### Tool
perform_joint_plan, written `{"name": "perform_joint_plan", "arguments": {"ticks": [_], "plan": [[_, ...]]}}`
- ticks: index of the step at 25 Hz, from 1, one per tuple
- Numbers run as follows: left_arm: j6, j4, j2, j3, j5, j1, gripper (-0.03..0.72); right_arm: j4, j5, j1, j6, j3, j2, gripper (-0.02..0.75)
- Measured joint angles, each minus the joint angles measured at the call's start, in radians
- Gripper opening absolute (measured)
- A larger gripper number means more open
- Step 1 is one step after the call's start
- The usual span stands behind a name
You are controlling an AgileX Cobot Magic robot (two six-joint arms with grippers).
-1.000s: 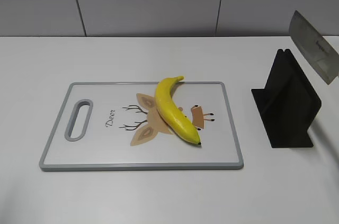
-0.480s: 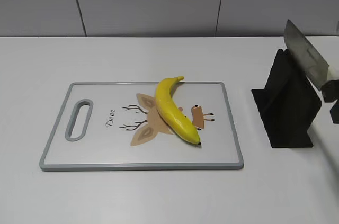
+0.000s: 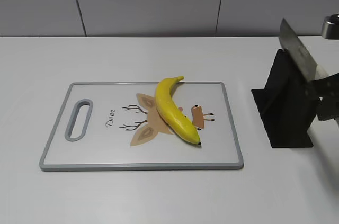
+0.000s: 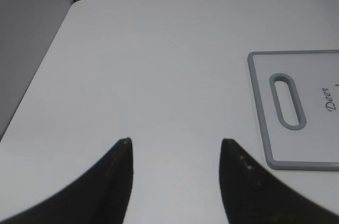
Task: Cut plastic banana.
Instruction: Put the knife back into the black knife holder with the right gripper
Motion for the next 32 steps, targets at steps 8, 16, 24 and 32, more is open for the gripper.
{"name": "perform_joint_plan", "arguments": {"ticks": [8, 16, 24, 32], "plan": [[0.000, 0.001, 0.000, 0.000, 0.008, 0.000, 0.505, -0.042, 0.019, 0.040, 0.025, 0.001, 0.007, 0.176], [0.000, 0.001, 0.000, 0.000, 0.012, 0.000, 0.503, -0.095, 0.024, 0.042, 0.046, 0.001, 0.064, 0.176], [0.000, 0.001, 0.000, 0.000, 0.028, 0.000, 0.503, -0.096, 0.002, 0.046, 0.053, 0.001, 0.101, 0.176], [0.000, 0.001, 0.000, 0.000, 0.030, 0.000, 0.499, -0.095, 0.017, 0.046, 0.053, -0.009, 0.104, 0.211]]}}
